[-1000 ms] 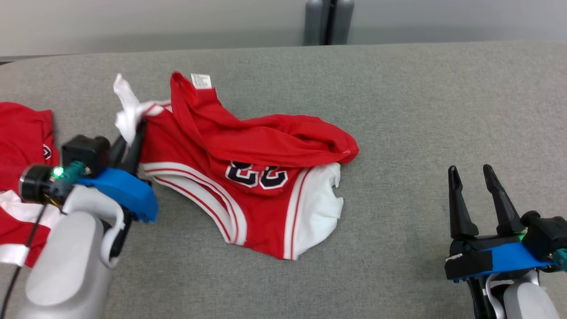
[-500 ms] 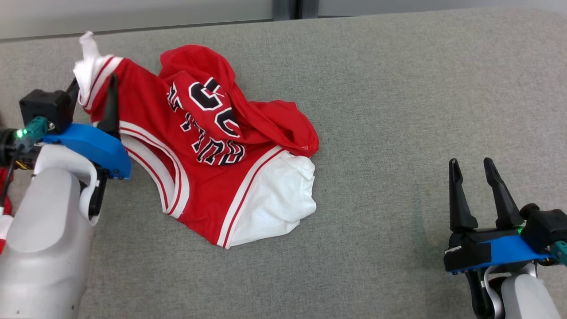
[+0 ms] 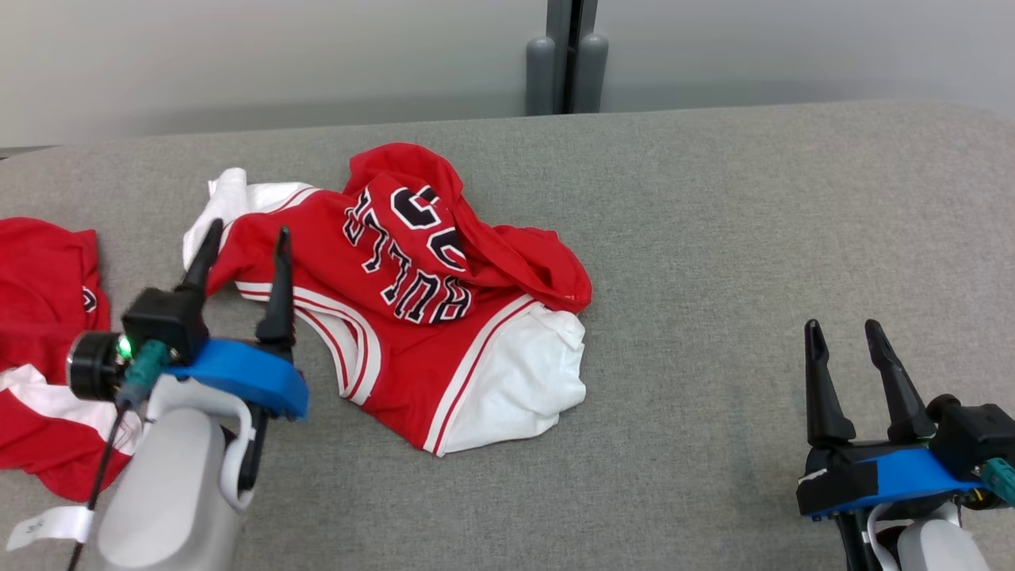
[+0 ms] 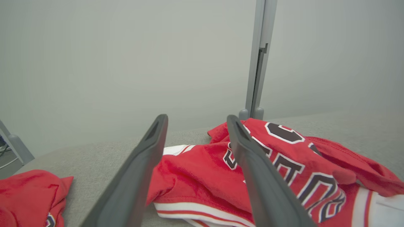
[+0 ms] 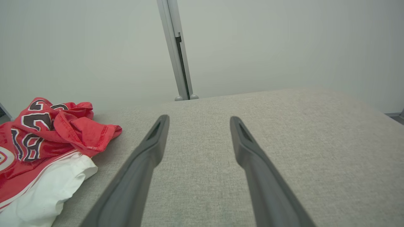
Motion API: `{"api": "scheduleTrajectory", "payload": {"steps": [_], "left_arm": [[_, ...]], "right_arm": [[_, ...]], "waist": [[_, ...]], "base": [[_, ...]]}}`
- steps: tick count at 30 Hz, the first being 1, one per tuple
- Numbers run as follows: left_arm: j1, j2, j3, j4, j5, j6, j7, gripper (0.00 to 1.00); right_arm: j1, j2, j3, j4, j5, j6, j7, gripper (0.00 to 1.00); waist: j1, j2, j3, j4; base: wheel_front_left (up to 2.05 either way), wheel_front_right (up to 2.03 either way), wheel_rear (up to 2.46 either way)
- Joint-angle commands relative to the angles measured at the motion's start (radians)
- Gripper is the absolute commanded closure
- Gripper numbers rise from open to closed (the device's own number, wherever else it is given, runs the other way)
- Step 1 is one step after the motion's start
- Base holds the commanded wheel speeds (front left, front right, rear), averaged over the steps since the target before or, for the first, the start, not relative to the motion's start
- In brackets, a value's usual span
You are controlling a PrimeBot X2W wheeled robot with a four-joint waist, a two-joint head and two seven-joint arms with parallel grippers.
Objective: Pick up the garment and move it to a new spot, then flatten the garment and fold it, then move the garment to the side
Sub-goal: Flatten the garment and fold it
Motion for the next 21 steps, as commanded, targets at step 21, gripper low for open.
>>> {"api": "scheduleTrajectory", "payload": {"steps": [21], "left_arm": [[0.227, -0.061, -0.337, -0.126, 0.024, -0.049, 0.213, 0.0]], "right_arm": [[0.024, -0.001, -0.006, -0.003, 0.016, 0.001, 0.002, 0.0]], "waist": [[0.0001, 0.0, 0.0, -0.009]], "base": [[0.0, 0.0, 0.0]]}}
